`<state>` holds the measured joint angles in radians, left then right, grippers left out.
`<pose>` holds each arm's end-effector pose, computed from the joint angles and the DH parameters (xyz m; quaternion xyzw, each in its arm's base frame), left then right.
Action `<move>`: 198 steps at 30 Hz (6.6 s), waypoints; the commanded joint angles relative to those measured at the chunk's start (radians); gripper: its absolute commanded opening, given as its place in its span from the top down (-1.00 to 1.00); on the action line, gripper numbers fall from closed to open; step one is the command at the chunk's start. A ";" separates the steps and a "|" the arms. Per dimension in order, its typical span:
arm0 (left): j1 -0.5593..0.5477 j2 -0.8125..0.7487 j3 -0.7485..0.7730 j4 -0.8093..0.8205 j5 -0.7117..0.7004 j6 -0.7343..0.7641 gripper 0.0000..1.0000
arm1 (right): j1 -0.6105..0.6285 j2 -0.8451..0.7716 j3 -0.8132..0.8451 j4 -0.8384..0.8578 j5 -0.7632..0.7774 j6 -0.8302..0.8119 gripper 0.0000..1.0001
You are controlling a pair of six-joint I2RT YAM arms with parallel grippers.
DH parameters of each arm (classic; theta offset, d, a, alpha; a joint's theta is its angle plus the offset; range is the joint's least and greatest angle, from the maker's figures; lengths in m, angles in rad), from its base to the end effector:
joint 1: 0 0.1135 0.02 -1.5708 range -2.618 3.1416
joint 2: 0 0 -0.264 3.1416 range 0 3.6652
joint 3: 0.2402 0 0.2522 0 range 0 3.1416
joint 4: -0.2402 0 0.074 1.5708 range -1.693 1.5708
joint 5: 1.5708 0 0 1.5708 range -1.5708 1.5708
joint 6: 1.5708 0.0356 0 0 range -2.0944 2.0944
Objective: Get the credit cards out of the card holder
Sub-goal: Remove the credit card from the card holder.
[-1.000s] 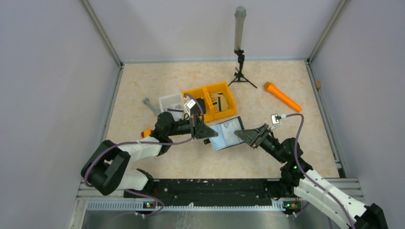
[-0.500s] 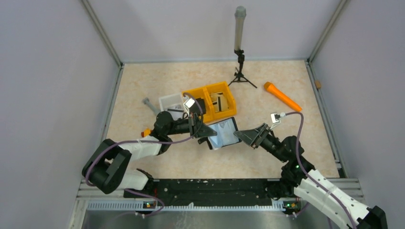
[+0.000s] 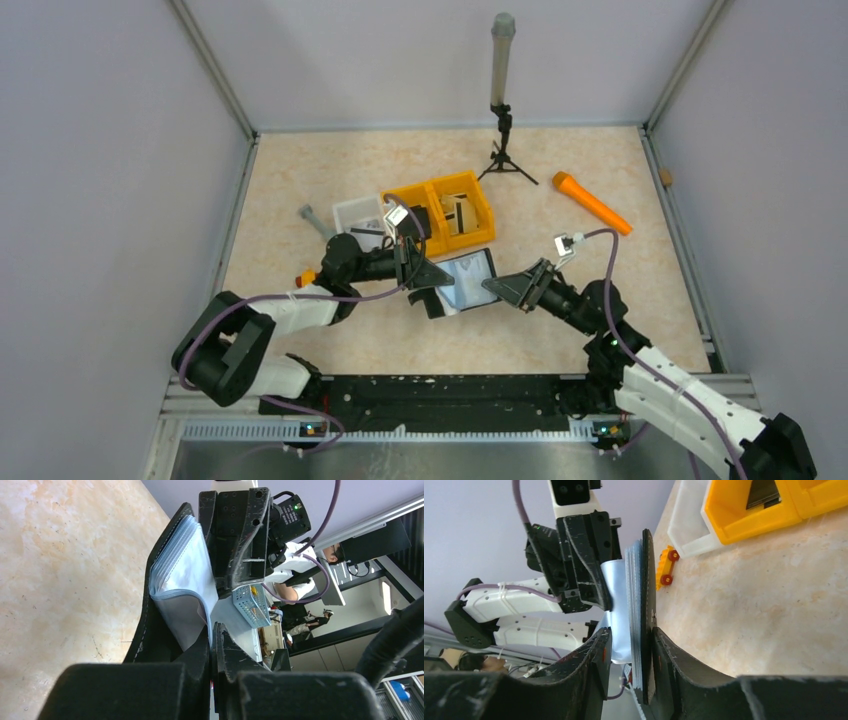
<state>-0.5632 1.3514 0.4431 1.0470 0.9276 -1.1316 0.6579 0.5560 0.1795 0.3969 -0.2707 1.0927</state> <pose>0.2004 -0.1602 0.2281 0.1593 0.6581 -0.7001 0.2265 0.1160 0.1016 0.2208 0.0555 0.6979 0.6039 0.3810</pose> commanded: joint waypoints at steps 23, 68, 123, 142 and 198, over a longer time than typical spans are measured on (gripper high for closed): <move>-0.087 0.331 0.037 -0.306 -0.120 0.375 1.00 | -0.003 0.409 -0.092 0.227 -0.020 -0.128 0.18; -0.179 0.337 0.115 -0.806 -0.475 0.586 1.00 | 0.036 0.477 -0.032 0.170 -0.050 -0.195 0.52; -0.196 0.260 0.159 -0.925 -0.531 0.592 0.56 | 0.077 0.555 0.037 0.045 -0.015 -0.237 1.00; -0.196 0.091 0.208 -1.204 -0.742 0.636 -0.16 | 0.077 0.443 -0.007 0.050 0.036 -0.184 1.00; -0.334 0.174 0.201 -0.772 -0.481 0.417 -0.68 | 0.083 0.340 0.078 -0.132 0.043 -0.126 1.00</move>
<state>-0.9009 1.5330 0.6353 0.2543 0.4294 -0.7345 0.7265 0.9306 0.2253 0.2161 -0.2325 0.9539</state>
